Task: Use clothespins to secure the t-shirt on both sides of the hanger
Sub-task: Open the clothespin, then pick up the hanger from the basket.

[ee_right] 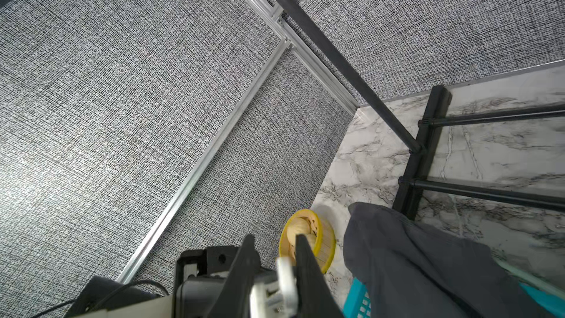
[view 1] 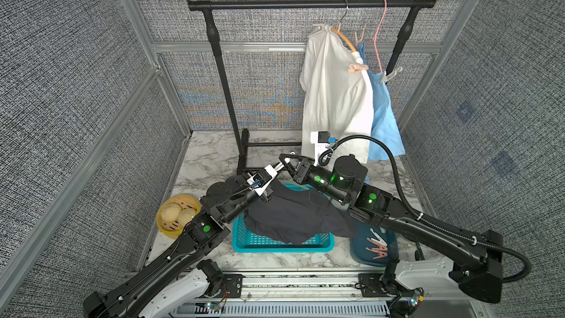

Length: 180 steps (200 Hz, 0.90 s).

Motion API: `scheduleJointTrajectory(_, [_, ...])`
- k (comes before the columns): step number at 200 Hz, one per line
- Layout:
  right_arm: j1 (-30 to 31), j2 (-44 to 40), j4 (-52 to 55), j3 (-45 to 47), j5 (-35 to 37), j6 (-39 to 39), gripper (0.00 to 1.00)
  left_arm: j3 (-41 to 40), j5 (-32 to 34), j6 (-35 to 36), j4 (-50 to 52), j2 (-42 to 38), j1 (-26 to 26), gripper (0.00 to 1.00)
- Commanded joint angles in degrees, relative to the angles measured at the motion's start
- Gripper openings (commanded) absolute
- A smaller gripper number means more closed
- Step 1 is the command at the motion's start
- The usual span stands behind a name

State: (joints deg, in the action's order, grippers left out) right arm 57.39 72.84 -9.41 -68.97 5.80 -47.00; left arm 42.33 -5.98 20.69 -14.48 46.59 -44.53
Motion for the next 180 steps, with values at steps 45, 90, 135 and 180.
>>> scheduleJointTrajectory(45, [-2.59,-0.73,1.14,2.36,7.57,14.14,0.00,1.16,-2.49,-6.80,15.30,-5.10,-0.04,0.64])
scheduleJointTrajectory(90, [-6.35,-0.50,7.26,1.00,10.71,28.49,0.00,3.23,1.94,-17.81,29.51,-7.32,-0.07,0.65])
scheduleJointTrajectory(135, [-9.44,-4.46,14.14,2.62,9.71,30.90,0.00,8.60,7.48,-26.87,38.13,-1.26,-0.03,0.61])
scheduleJointTrajectory(180, [-9.42,-13.22,22.38,6.65,13.09,29.54,0.00,18.12,10.67,-33.10,44.24,11.21,-0.10,0.59])
